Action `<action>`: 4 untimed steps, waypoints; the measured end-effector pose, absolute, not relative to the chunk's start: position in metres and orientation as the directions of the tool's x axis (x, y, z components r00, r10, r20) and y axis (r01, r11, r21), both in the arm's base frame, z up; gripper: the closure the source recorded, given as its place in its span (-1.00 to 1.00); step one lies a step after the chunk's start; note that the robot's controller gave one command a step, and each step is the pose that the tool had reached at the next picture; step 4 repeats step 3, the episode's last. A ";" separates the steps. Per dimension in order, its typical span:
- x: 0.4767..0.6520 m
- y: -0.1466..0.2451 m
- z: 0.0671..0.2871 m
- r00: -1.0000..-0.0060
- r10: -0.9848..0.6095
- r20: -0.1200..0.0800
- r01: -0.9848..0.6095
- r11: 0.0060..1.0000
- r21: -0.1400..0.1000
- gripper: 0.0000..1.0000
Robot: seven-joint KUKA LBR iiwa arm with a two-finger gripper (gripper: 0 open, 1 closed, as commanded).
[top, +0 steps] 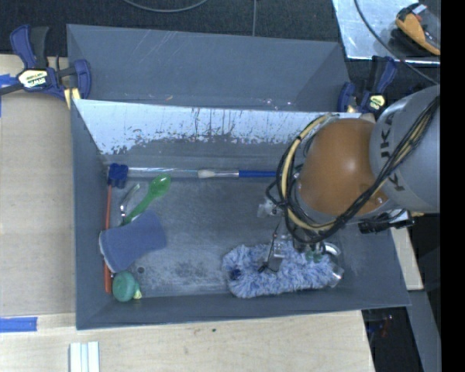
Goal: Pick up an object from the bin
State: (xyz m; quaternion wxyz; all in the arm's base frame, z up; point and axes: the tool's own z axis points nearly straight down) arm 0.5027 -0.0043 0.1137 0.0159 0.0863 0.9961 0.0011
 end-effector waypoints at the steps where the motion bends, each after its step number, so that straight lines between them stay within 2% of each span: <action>1: 0.498 0.011 0.071 -0.996 0.084 -0.038 0.084 0.996 0.001 -1.00; 2: 0.491 -0.003 0.072 -0.997 -0.060 -0.046 -0.060 0.998 -0.003 -1.00; 3: 0.486 0.023 0.210 -0.998 0.049 -0.037 0.049 0.999 0.000 -1.00; 4: 0.486 0.023 0.210 -0.998 0.049 -0.037 0.049 0.999 0.000 -1.00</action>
Offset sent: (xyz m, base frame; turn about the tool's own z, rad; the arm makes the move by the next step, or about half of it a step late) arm -0.0142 0.0003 -0.0437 -0.2344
